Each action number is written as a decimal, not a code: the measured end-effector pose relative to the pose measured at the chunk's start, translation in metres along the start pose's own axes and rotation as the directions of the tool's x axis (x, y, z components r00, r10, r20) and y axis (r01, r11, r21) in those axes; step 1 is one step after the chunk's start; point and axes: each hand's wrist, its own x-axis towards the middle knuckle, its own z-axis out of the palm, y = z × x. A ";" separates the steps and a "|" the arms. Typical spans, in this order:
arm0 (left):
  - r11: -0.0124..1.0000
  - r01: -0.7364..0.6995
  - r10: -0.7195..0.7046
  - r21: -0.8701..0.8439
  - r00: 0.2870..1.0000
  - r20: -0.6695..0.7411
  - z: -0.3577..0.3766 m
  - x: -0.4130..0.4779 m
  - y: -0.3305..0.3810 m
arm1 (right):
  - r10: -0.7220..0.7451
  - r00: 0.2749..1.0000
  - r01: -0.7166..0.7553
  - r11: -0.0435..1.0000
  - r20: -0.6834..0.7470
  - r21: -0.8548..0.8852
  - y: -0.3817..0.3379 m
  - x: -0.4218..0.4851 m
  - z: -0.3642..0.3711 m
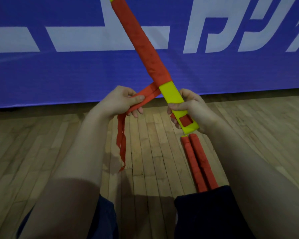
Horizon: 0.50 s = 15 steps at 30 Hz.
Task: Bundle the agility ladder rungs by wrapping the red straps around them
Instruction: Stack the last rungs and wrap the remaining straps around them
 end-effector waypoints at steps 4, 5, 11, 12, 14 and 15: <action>0.997 -0.066 0.063 0.027 0.995 0.082 0.003 -0.008 0.017 | 0.024 0.998 -0.033 0.988 -0.058 -0.153 0.002 0.002 0.001; 0.996 -0.086 0.083 0.030 0.992 0.099 0.005 -0.009 0.019 | 0.030 0.996 -0.046 0.977 -0.081 -0.208 0.002 0.003 0.004; 0.991 -0.112 0.115 -0.079 0.993 0.029 0.026 -0.005 0.021 | -0.301 0.910 0.007 0.697 -0.284 -0.717 0.022 0.007 0.026; 0.989 -0.094 0.094 -0.111 0.996 -0.007 0.027 -0.005 0.021 | -0.307 0.908 -0.008 0.668 -0.285 -0.744 0.021 0.005 0.029; 0.984 -0.068 0.058 -0.163 0.996 -0.065 0.030 -0.005 0.022 | -0.281 0.907 -0.068 0.638 -0.315 -0.767 0.017 0.003 0.033; 0.979 -0.058 0.040 -0.194 0.995 -0.095 0.032 -0.006 0.022 | -0.294 0.903 -0.073 0.616 -0.314 -0.784 0.014 0.003 0.034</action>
